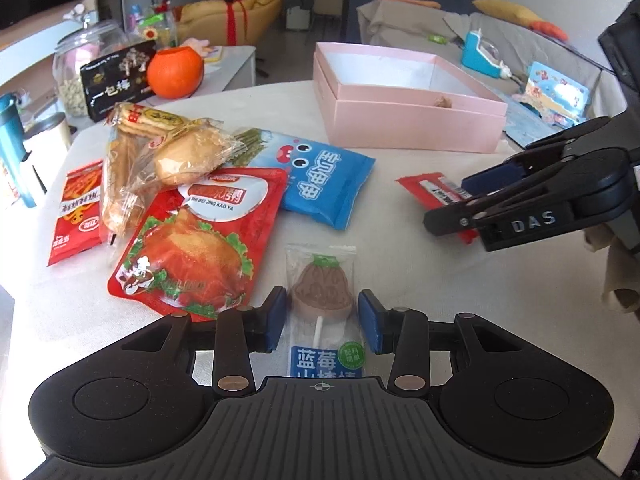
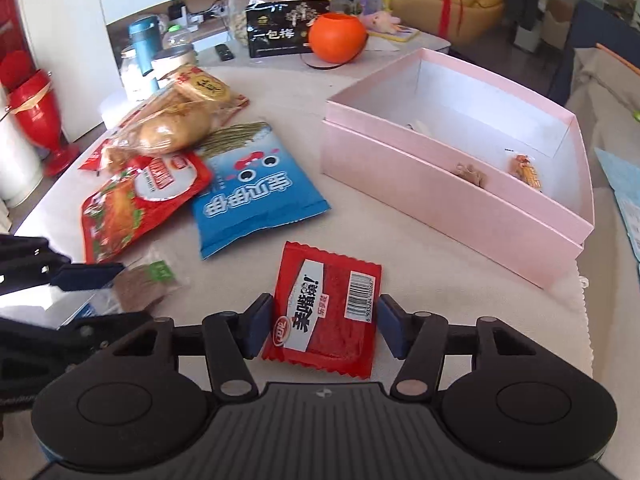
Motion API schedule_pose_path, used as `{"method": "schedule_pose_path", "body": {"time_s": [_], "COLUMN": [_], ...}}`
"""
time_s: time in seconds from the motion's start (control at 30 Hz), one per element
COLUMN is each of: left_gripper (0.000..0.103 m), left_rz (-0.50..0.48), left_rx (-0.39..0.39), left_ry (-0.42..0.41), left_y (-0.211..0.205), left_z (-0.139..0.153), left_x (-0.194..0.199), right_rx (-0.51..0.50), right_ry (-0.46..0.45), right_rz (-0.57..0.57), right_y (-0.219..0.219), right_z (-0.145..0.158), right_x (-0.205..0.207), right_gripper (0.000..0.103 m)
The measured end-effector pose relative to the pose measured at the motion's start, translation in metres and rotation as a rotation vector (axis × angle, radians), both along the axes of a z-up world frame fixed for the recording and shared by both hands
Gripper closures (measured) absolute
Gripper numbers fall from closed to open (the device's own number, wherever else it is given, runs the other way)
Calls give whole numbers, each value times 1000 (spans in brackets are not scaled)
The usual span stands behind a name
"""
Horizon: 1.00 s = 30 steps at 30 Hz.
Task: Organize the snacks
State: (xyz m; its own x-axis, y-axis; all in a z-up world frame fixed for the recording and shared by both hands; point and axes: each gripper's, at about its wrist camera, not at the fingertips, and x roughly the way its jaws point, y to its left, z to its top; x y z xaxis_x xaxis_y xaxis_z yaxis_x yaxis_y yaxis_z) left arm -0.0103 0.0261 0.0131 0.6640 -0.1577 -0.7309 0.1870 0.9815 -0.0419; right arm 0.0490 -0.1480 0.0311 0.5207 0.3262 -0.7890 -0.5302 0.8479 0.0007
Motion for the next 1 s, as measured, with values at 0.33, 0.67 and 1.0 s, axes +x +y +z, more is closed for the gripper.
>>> {"method": "schedule_pose_path", "body": {"time_s": [0.33, 0.67, 1.0], "left_gripper": [61, 61, 61], "left_rz": [-86, -76, 156], "left_rx": [-163, -503, -276], "left_ry": [-197, -91, -298], "left_y": [-16, -23, 52], "left_z": [69, 105, 73], "left_x": [30, 212, 95], "right_rx": [123, 138, 135], "right_ry": [-171, -244, -145], "right_rz": [-108, -293, -268], "right_y": [-84, -97, -112], "right_z": [80, 127, 69], "right_x": [-7, 106, 75], "right_gripper": [48, 31, 25]}}
